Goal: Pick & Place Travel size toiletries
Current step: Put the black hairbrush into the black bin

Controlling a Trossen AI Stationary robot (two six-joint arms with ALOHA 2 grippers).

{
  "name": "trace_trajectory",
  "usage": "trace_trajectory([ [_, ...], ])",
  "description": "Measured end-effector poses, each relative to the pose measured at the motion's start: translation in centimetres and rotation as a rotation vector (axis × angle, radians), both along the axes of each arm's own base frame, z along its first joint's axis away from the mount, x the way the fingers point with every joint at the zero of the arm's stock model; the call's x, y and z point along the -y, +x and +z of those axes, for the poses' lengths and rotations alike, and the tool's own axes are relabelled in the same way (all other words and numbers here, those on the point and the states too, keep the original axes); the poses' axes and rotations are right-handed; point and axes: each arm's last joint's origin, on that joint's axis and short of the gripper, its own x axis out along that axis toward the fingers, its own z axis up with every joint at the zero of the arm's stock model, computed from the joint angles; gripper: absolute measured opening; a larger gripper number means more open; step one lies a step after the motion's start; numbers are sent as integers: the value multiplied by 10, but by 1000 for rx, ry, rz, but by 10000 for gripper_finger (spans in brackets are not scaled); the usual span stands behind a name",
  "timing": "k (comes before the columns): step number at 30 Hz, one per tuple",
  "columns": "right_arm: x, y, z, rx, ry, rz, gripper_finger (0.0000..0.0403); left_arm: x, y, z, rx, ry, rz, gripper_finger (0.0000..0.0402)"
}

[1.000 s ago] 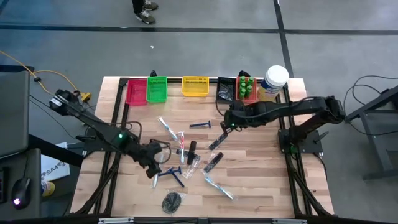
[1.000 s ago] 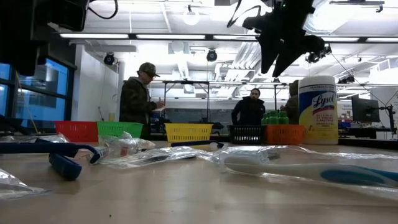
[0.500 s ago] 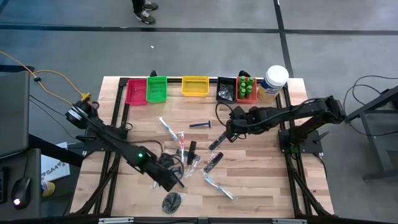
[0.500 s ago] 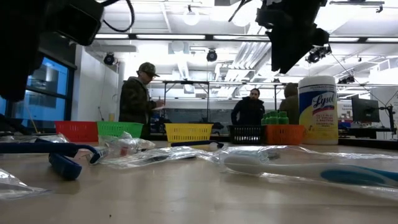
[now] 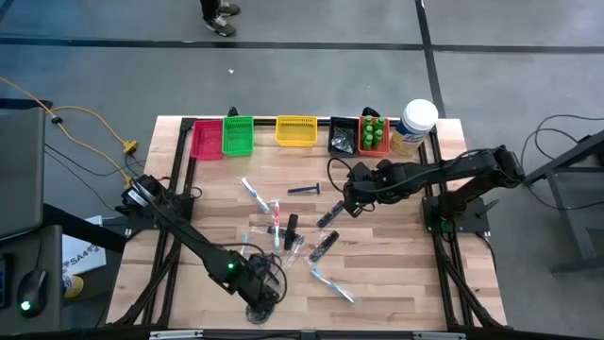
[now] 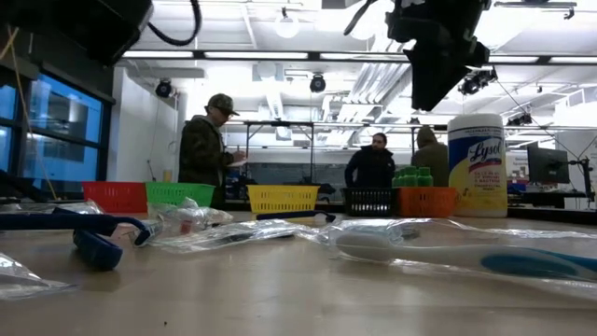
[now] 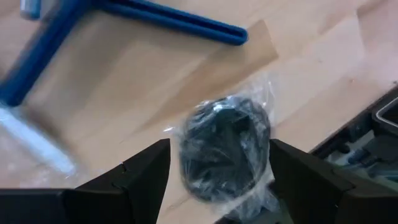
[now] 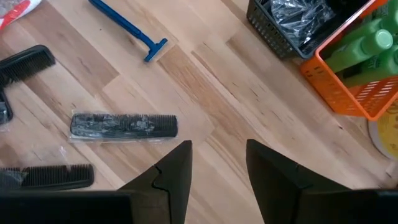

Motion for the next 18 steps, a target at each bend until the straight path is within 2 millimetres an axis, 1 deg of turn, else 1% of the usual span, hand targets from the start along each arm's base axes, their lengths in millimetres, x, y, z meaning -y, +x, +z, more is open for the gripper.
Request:
trace_trajectory([
  [2, 0, 0, 0, 1, -8, 0, 142, 4, -3, -6, -42, 9, 5, 261],
  [4, -2, 0, 0, 5, -19, 4, 142, 9, 2, -10, -30, -25, 24, 261],
  [6, -3, 0, 0, 7, -27, 7, 142, 12, -2, -15, -61, -10, 34, 261],
  [8, -4, 0, 1, 8, -35, 13, 142, 13, 1, -19, -63, -19, 57, 261],
  [18, -6, 0, 1, 3, -45, 33, 142, 13, 0, -22, -79, -8, 65, 261],
])
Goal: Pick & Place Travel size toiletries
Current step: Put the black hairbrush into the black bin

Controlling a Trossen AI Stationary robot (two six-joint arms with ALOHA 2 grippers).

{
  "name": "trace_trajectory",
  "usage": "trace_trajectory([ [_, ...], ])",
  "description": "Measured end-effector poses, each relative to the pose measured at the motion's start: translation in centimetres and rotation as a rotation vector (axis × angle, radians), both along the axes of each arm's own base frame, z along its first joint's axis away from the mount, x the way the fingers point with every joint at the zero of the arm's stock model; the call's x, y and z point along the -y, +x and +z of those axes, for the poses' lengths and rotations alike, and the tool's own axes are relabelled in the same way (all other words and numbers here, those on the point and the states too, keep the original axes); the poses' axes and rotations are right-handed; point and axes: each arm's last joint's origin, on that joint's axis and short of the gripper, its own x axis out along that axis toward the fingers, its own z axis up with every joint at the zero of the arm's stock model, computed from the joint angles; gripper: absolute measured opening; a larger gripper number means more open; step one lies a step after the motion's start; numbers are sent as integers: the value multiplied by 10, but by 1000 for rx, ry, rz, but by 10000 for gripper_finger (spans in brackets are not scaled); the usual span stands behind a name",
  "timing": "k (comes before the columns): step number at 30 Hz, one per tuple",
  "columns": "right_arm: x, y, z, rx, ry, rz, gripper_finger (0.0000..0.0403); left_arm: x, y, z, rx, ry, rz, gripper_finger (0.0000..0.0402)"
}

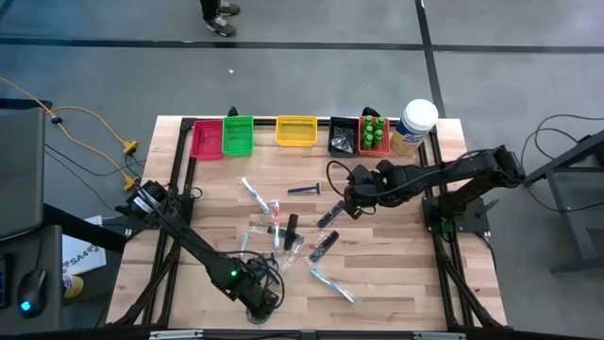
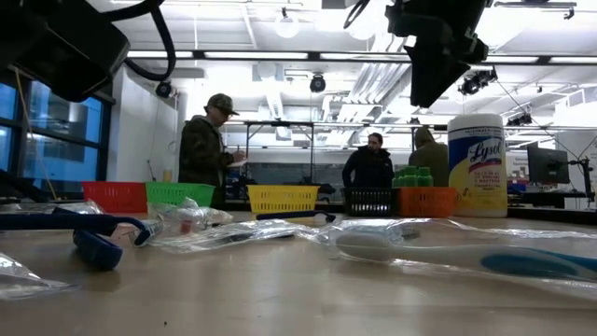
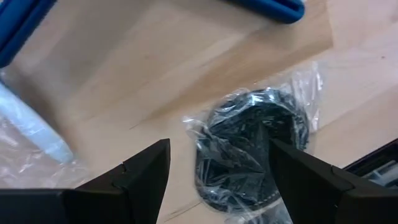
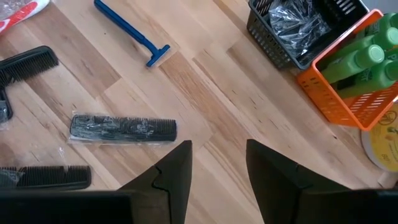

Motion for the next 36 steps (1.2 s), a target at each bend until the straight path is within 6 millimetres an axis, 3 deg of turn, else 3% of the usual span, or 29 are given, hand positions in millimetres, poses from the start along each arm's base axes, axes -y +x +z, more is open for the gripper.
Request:
trace_trajectory([
  [14, 1, 0, 0, 5, -21, -5, 142, 6, 3, -14, -19, -2, -12, 250],
  [27, 1, 0, 0, 3, -28, 0, 142, 6, 3, -15, -23, -6, -14, 90],
  [36, 1, 0, 0, -6, -33, 16, 142, 5, 2, -13, -13, 7, -56, 5],
])
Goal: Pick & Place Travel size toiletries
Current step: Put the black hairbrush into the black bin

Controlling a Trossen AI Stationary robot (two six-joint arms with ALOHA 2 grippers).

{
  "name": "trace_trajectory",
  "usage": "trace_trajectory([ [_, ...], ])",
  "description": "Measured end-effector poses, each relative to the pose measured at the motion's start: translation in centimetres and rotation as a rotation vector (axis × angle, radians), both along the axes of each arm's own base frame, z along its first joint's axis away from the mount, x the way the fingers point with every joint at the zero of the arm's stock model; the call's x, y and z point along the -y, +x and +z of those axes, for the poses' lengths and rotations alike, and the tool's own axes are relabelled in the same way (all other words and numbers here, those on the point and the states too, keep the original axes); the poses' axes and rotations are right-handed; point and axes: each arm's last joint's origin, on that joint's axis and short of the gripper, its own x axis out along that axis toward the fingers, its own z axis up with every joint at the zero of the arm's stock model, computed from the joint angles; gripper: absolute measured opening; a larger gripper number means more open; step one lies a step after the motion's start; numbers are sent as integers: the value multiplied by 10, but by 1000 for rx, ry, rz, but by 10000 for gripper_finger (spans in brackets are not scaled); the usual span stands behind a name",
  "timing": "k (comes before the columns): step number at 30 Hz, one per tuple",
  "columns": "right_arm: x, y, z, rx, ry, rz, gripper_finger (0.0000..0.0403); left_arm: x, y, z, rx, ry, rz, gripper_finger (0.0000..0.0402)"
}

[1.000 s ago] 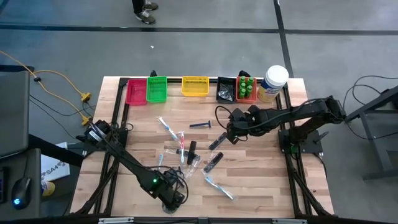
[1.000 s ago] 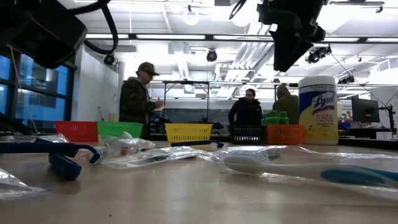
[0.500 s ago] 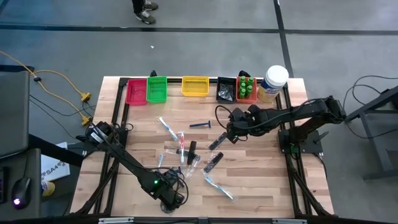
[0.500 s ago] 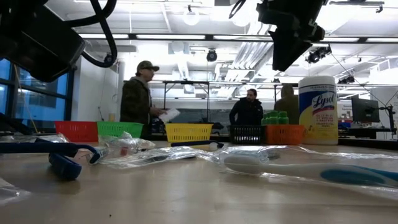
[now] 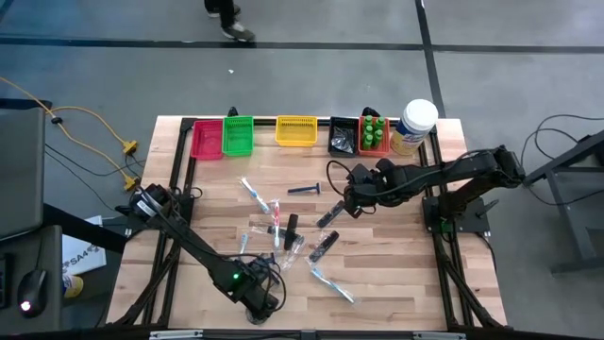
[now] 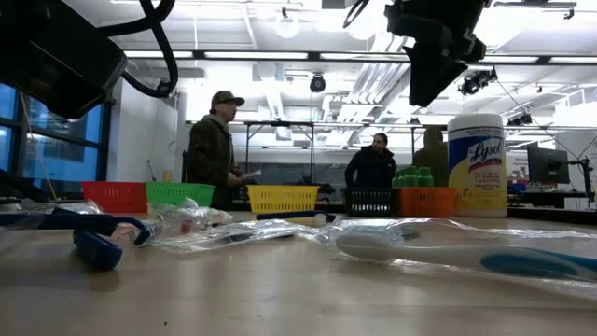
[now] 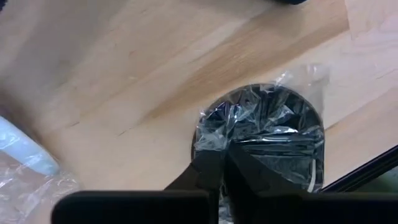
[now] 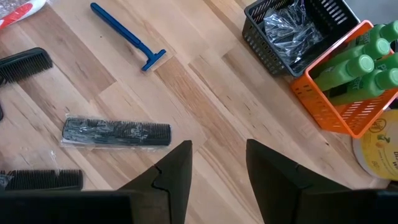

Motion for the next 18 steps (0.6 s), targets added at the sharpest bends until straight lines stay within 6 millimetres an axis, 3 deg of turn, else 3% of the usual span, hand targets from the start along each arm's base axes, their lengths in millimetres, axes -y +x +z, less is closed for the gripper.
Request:
trace_trajectory([
  [11, -5, 2, 0, 3, 38, 56, 142, -18, -14, 30, 54, 159, 18, 0],
  [18, -22, 21, 6, 179, 199, 223, 142, -34, -22, 55, 166, 294, 52, 0],
])
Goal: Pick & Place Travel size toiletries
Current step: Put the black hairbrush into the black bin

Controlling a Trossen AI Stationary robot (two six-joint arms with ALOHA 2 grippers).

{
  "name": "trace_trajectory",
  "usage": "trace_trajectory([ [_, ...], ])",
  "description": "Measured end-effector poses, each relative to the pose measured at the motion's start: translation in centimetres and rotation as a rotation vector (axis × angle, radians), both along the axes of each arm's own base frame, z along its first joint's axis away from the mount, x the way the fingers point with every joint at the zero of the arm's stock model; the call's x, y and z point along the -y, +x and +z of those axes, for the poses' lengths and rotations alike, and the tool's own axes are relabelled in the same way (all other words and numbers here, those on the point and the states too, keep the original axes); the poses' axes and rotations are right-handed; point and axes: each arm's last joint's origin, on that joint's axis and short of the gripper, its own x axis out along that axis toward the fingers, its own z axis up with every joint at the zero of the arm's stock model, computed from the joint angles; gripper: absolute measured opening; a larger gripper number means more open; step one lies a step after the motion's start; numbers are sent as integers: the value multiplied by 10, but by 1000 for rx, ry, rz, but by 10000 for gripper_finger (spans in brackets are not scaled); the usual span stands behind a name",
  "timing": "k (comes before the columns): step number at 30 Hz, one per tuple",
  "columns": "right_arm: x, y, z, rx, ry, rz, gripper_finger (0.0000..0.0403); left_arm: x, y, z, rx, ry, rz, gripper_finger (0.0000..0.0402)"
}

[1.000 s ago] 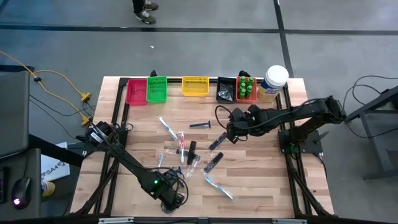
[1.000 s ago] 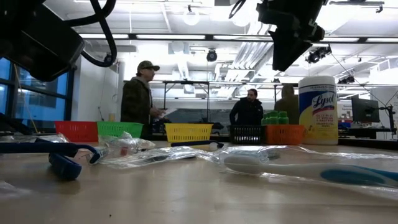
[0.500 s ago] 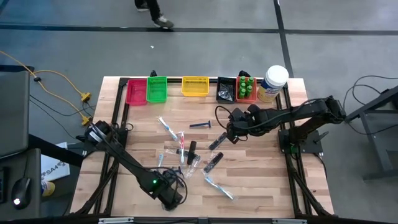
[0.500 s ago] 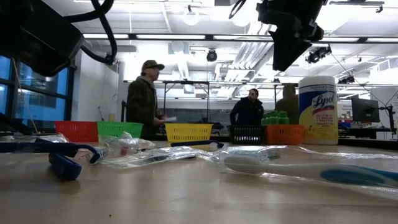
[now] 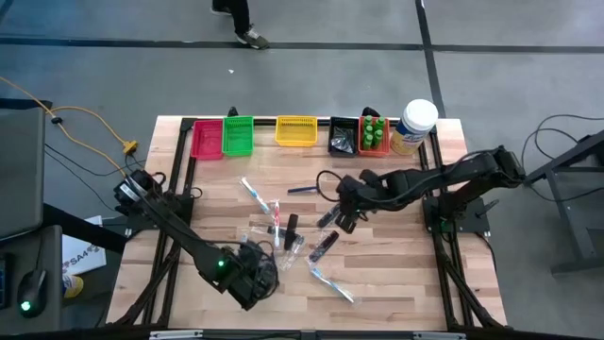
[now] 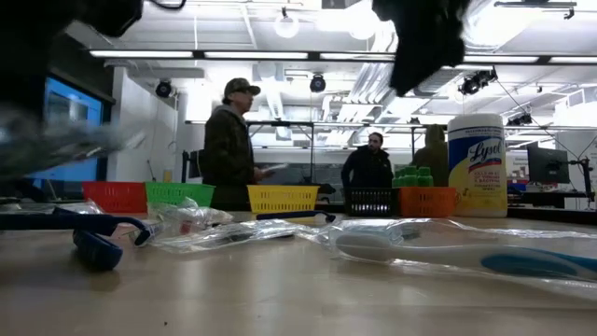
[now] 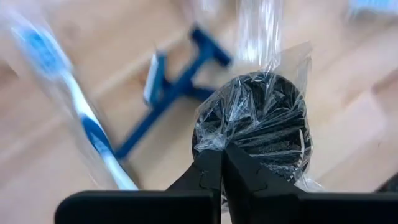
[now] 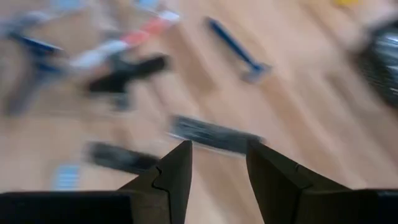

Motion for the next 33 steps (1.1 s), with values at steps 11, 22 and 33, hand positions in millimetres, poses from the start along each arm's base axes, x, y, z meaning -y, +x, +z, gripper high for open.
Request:
trace_trajectory([
  [11, -14, 31, 28, 413, 78, 203, 142, -46, 6, 41, 198, 328, -38, 0],
  [22, -11, 36, 35, 492, -13, 189, 142, -97, 11, 75, 227, 667, -116, 0],
  [33, -7, 42, 26, 437, -198, 181, 149, -135, 18, 110, 265, 857, -241, 0],
])
